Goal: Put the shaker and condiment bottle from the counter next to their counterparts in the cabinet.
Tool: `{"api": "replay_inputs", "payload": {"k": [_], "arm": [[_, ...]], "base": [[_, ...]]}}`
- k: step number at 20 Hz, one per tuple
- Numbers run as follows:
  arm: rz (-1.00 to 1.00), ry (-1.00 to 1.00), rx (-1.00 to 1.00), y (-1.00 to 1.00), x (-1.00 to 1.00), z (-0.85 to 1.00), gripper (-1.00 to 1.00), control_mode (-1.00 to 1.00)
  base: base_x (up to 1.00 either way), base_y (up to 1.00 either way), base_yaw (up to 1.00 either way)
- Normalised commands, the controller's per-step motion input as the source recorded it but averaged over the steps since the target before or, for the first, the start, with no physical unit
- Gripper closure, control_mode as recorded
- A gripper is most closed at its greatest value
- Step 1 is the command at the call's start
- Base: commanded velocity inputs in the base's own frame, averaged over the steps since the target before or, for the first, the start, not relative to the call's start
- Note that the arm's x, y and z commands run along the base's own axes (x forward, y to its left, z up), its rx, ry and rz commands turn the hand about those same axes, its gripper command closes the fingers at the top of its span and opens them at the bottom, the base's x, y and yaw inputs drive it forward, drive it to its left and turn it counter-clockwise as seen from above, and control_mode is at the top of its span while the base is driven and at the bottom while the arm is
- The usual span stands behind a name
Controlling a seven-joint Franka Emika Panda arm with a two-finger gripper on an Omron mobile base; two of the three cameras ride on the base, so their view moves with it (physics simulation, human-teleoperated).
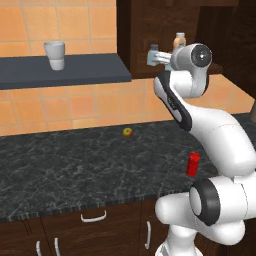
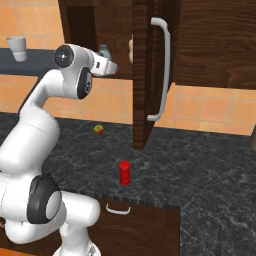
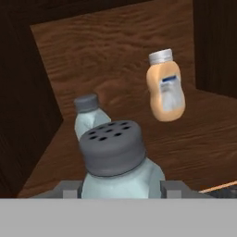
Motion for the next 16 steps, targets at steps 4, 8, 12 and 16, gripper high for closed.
{"api": "replay_inputs", "payload": {"k": [4, 8, 12, 16], "arm": [[0.09, -0.05, 0.0, 0.0, 0.57, -0.05, 1.0, -1.0], [0.06, -0.01, 0.0, 0.0, 0.55, -0.07, 1.0, -1.0], [0.05, 0.0, 0.0, 0.0, 0.51, -0.14, 1.0, -1.0], [0.03, 0.0, 0.0, 0.0, 0.37, -0.16, 1.0, -1.0]], "base": [[0.0, 0.0, 0.0], [0.0, 0.0, 0.0], [0.0, 0.0, 0.0], [0.0, 0.0, 0.0]]}}
